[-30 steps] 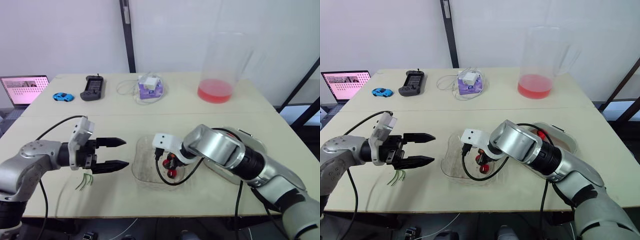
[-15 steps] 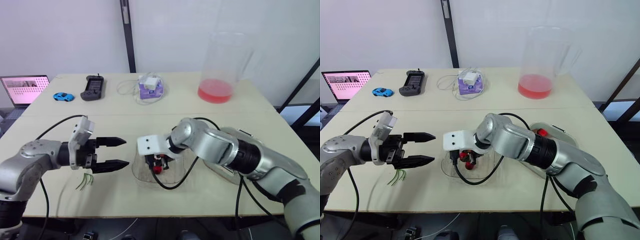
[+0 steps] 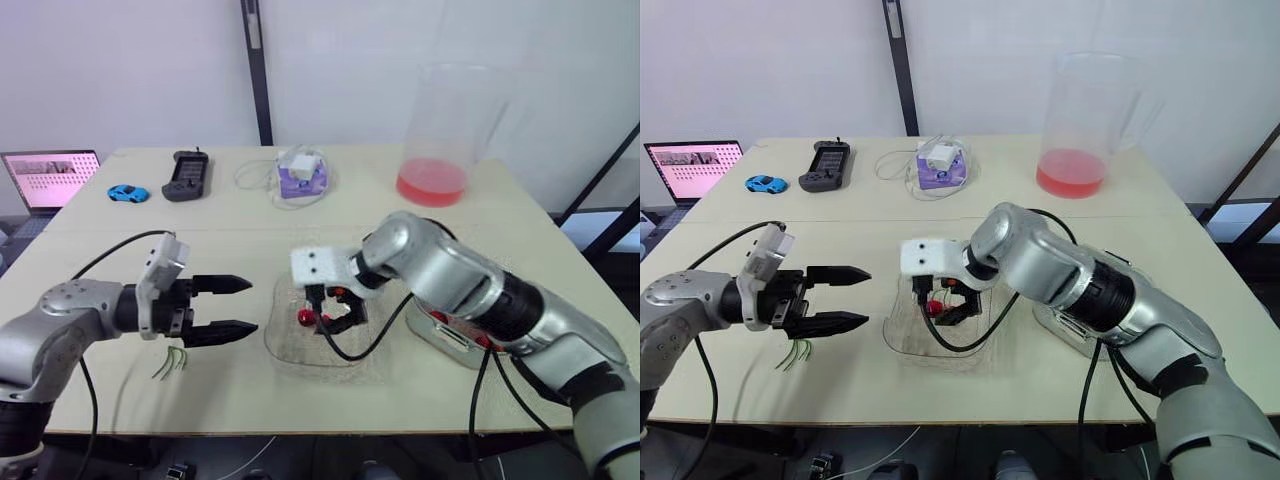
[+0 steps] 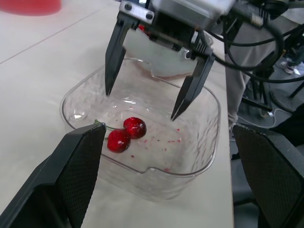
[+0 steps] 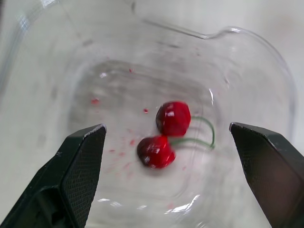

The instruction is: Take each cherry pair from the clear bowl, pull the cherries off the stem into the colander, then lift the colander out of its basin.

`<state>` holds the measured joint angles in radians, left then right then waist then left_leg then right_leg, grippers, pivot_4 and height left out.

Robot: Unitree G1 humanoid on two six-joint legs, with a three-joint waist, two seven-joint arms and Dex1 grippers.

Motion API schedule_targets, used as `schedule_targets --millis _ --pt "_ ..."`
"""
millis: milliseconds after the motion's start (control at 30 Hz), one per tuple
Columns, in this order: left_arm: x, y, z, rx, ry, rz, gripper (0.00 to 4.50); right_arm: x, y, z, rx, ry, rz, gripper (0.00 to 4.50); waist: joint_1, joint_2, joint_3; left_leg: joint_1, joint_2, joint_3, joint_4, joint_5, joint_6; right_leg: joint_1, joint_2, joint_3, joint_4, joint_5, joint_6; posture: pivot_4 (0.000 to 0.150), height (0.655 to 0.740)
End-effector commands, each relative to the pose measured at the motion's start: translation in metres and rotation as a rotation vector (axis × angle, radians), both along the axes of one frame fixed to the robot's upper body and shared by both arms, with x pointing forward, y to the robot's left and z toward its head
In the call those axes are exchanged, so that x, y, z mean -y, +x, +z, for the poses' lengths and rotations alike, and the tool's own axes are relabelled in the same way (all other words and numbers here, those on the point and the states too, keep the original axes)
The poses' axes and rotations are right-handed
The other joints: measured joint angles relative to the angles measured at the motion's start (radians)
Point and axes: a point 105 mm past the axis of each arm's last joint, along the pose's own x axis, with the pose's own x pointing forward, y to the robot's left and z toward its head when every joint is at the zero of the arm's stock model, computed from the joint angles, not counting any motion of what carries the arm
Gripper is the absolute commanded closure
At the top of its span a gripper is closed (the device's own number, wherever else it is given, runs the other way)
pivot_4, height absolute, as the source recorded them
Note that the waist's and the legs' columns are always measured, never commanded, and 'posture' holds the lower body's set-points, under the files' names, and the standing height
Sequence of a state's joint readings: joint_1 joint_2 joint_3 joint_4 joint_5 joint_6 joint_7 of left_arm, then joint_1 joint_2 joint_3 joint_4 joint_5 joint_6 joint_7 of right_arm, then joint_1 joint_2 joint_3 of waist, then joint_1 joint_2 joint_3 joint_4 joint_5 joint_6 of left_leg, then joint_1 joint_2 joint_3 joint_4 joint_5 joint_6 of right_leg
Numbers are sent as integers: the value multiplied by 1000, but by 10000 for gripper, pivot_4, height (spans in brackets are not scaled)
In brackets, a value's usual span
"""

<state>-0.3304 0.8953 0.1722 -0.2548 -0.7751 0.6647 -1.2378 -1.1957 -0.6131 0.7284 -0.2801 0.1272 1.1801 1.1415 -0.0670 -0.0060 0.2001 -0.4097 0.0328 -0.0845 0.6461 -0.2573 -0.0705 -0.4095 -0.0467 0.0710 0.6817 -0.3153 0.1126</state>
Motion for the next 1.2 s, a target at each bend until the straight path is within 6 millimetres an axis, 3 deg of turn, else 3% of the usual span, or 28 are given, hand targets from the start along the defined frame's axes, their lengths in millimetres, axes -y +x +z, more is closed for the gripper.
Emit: schedule_targets --millis 33,267,733,833,1000,1200 --pt "-1 0 9 38 9 -16 0 6 -2 0 -12 19 -105 417 -1 0 0 0 0 0 0 0 0 0 0 0 0 0 0 1500 7332" --pt "-2 3 11 32 20 -33 0 8 4 -28 -25 -4 -230 417 -3 0 0 0 0 0 0 0 0 -1 0 0 0 0 0 1500 7332" --pt "-9 4 8 20 45 -16 0 -2 17 -52 -31 -5 -289 417 -3 0 0 0 0 0 0 0 0 0 0 0 0 0 0 1500 7332" --pt "-10 2 8 20 48 -14 0 -4 18 -54 -28 -1 -302 8973 -3 0 0 0 0 0 0 0 0 0 0 0 0 0 0 1500 7332" --pt "-10 2 8 21 48 -14 0 -3 16 -58 -37 -10 -301 31955 -2 0 0 0 0 0 0 0 0 0 0 0 0 0 0 1500 7332" --pt "-10 4 9 21 40 -11 0 -3 13 -47 -17 3 -277 31955 -2 0 0 0 0 0 0 0 0 0 0 0 0 0 0 1500 7332"
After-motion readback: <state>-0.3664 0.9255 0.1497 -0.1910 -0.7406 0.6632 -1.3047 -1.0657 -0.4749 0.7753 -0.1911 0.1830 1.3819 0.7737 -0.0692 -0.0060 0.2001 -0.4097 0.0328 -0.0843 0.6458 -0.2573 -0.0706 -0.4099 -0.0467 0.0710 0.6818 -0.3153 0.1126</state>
